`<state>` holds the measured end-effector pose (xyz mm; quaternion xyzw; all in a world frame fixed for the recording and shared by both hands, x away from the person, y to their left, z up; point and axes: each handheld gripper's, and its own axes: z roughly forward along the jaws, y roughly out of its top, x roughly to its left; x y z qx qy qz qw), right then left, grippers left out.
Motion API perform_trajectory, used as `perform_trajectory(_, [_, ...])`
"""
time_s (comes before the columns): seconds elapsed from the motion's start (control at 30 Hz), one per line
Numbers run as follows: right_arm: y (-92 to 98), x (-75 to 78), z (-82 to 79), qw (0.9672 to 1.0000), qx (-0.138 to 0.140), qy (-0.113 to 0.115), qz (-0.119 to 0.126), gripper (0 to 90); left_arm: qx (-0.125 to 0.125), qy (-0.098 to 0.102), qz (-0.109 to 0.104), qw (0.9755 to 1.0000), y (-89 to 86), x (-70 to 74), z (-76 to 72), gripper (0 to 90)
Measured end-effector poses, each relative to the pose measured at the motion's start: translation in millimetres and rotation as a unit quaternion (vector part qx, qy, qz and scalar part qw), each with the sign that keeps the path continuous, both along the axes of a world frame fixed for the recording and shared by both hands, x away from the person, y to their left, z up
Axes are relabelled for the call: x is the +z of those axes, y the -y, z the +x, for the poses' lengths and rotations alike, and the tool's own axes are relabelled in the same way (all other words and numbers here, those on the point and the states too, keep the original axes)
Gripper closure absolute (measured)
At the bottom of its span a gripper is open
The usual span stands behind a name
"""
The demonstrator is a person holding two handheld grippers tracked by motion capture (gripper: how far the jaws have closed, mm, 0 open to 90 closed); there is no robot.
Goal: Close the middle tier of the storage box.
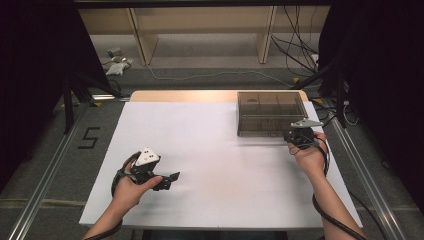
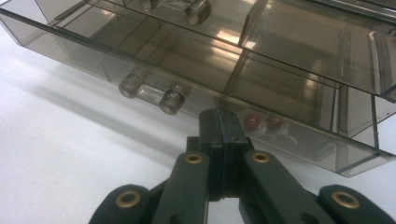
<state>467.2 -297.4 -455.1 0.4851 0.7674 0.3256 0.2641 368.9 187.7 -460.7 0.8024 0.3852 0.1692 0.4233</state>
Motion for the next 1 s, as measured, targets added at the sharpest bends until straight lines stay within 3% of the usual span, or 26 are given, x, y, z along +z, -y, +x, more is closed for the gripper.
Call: perform_trajectory(1.0, [0.2,-2.7,8.3,1.0000,-0.007,-0.001,-0.002,90.0,0.000,-0.001,-0.001,1.0000,1.0,-0.6,0.1,6.8])
